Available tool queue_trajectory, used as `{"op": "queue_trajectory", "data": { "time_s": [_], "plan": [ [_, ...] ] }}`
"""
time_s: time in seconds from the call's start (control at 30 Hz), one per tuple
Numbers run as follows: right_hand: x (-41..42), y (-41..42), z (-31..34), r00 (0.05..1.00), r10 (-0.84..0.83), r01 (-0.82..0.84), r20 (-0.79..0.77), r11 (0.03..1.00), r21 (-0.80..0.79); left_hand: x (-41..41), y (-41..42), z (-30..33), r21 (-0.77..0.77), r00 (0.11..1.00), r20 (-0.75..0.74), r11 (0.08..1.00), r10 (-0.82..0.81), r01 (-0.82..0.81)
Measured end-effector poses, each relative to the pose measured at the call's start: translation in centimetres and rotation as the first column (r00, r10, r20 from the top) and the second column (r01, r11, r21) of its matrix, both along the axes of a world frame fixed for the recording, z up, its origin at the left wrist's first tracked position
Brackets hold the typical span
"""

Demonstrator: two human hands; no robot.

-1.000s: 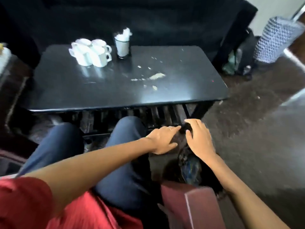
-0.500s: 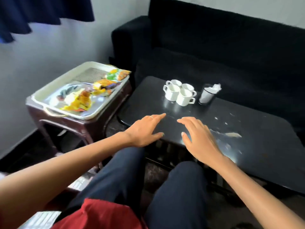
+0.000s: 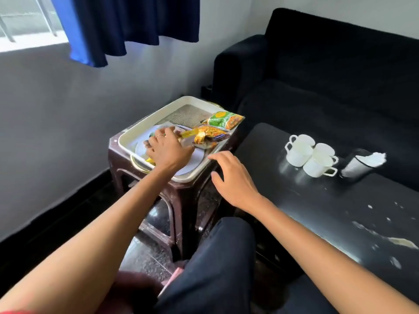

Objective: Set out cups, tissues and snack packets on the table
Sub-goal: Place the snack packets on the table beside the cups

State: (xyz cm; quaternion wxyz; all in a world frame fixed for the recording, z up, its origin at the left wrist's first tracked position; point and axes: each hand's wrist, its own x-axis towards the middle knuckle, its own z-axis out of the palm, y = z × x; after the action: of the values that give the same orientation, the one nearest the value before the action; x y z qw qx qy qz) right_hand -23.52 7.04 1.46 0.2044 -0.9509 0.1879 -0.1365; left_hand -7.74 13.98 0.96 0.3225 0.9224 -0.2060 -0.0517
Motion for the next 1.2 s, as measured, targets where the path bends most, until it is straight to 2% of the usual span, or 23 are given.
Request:
{"op": "queue_trajectory", "data": {
  "time_s": [0.1,0.17,0.27,0.33,0.5,0.6,0.7,0.87,0.97,1.03,1.2],
  "plan": [
    [3.9,0.2,-0.1,0.999,-0.039,0.037,0.020,0.993,0.112,1.3,0.6,-0.5,-0.021,0.999,0.040,1.000,0.016,-0.015],
    [6.2,0.1,0.2,0.993,-0.116,0.103,0.033,0.959,0.263,2.3,1.0,-0.7,0.058,0.999,-0.008,0.997,-0.041,0.041],
    [8.8,-0.2,0.3,0.969,-0.246,0.228,-0.022,0.855,0.466,3.0,1.5,-1.5,0.221,0.983,-0.103,0.960,-0.154,0.173],
    [9.7,-0.4,0.0,0.961,-0.259,0.273,-0.094,0.847,0.456,3.1,1.7,-2.1,0.315,0.972,-0.099,0.919,-0.215,0.236],
    [9.7,-0.1,-0.9,0.961,-0.230,0.271,-0.151,0.888,0.370,3.3,1.7,-1.6,0.349,0.968,-0.005,0.906,-0.253,0.238],
    [9.1,-0.1,-0.9,0.960,-0.267,0.279,-0.085,0.876,0.394,2.9,1.6,-0.1,0.369,0.961,0.029,0.896,-0.275,0.246],
    [8.1,0.0,-0.4,0.961,-0.275,0.243,0.002,0.851,0.465,2.4,1.5,1.8,0.360,0.946,0.144,0.906,-0.289,0.222],
    [5.7,0.2,0.6,0.916,-0.385,0.262,0.115,0.790,0.555,0.7,1.0,2.8,0.288,0.911,0.261,0.926,-0.321,0.243],
    [3.1,-0.2,1.1,0.876,-0.465,0.271,0.126,0.692,0.669,-1.0,0.4,2.8,0.244,0.839,0.352,0.906,-0.414,0.345],
    [1.0,-0.5,1.6,0.857,-0.510,0.319,0.073,0.637,0.702,-2.3,0.1,2.7,0.212,0.776,0.416,0.881,-0.473,0.423],
    [-4.8,-0.2,2.9,0.845,-0.535,0.363,-0.012,0.557,0.747,-5.7,-0.6,3.0,0.215,0.592,0.479,0.740,-0.649,0.637]
  ]
}}
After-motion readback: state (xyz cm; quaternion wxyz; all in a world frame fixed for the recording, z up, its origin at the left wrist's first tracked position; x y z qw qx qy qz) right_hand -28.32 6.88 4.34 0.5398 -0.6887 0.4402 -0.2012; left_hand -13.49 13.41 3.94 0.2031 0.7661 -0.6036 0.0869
